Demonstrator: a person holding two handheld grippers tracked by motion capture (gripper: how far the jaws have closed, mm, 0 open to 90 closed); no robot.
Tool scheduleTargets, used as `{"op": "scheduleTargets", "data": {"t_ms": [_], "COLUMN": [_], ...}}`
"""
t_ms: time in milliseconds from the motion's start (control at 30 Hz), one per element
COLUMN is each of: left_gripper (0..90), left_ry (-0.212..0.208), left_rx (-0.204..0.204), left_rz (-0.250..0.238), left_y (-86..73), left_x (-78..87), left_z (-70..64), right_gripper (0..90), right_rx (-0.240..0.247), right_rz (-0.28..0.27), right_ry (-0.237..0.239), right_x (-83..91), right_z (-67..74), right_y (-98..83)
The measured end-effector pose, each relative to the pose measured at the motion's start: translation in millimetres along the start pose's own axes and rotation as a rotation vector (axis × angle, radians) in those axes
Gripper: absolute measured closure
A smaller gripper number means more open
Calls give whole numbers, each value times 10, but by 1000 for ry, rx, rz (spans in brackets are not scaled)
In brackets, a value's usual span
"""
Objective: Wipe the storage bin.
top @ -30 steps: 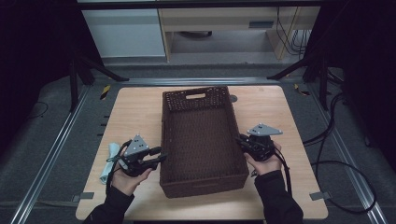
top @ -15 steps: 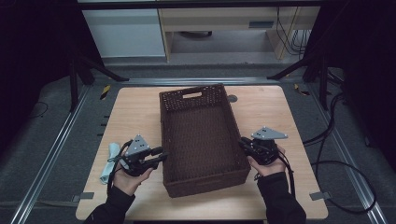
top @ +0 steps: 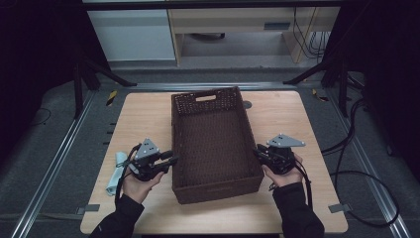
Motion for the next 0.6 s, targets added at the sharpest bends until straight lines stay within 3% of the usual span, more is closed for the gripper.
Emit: {"op": "scheduleTargets", "data": {"t_ms": [133,333,367,500,600], "left_gripper": [652,621,626,613,613], "left_ry": [8,-66,-67,-60,-60], "left_rx": [-10,-28,-30,-36,-30], "left_rz": [2,-3,-1,5,5], "left_y": [1,-5,-8,-16,-17], "left_x": [6,102,100,96,97], "left_z": [-6,-144,-157,-164,-162], "right_gripper": [791,797,753,694,746], "right_rx": [12,23,18,16,-2], "right_rz": [29,4,2,-17,-20], "right_ry": [-15,-42,-47,-48,-34], "right_x": [-32,-131,-131,-17,68], "right_z": [8,-158,-173,-129,-77], "right_y": [11,81,80,69,26]}}
Point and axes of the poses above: each handheld gripper's, and its own axes: x roughly backward along the jaws, y roughly out of its top, z roughly to its left, the point moved 9 cm from there along -x, roughly forward along the jaws, and after that the axes turned 14 degrees about y, right-handed, at the moved point
